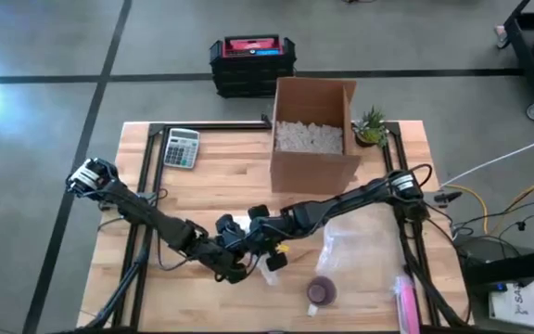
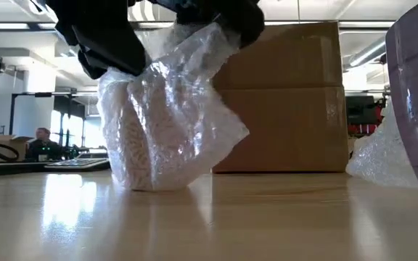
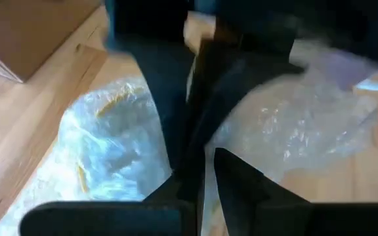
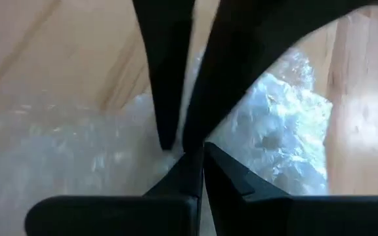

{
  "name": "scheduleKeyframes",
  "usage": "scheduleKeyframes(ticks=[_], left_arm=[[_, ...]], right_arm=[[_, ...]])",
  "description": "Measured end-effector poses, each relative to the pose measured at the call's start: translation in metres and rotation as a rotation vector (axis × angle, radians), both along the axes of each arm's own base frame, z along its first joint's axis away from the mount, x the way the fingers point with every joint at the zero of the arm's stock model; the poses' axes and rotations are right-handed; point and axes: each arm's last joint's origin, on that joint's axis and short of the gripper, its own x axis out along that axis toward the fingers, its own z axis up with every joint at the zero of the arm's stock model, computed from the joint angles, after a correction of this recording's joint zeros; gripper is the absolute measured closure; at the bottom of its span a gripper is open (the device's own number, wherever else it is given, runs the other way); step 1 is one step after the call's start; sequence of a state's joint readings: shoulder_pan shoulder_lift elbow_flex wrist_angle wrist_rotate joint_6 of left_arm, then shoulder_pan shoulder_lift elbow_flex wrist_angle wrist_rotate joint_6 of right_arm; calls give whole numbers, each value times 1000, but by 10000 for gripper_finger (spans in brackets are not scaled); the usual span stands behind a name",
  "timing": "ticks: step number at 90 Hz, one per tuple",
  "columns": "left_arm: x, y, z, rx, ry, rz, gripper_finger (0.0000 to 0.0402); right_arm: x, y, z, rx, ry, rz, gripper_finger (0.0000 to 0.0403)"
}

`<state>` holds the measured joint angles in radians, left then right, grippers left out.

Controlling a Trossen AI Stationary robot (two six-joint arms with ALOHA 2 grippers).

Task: Wrap mug
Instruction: Wrap the orange patterned mug with the left transparent bubble wrap

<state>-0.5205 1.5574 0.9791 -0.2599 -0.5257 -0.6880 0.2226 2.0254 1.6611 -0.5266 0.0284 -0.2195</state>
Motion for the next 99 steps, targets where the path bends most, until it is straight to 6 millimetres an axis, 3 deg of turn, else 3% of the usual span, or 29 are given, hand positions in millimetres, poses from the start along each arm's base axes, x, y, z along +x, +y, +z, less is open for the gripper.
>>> scheduleKeyframes(ticks=[16, 25, 40, 54, 77, 89, 99], left_arm=[[1, 2, 0, 15, -10, 32, 379], [1, 3, 0, 15, -10, 34, 379], [1, 4, -1, 17, -4, 41, 379], [2, 5, -1, 6, -7, 54, 379], [2, 9, -4, 10, 0, 65, 379], [2, 9, -5, -1, 4, 56, 379], [1, 10, -6, 4, 17, 54, 379]], right_arm=[[-10, -1, 40, 0, 33, -9, 403], [-18, 0, 51, 6, 25, -5, 403], [-42, 1, 35, -9, 175, -11, 403], [-53, 21, 5, 35, 180, 10, 403], [-34, 42, 17, 118, -131, 57, 403], [-23, 30, 15, 83, -199, 11, 403], [-13, 12, -6, 38, -159, -60, 403]])
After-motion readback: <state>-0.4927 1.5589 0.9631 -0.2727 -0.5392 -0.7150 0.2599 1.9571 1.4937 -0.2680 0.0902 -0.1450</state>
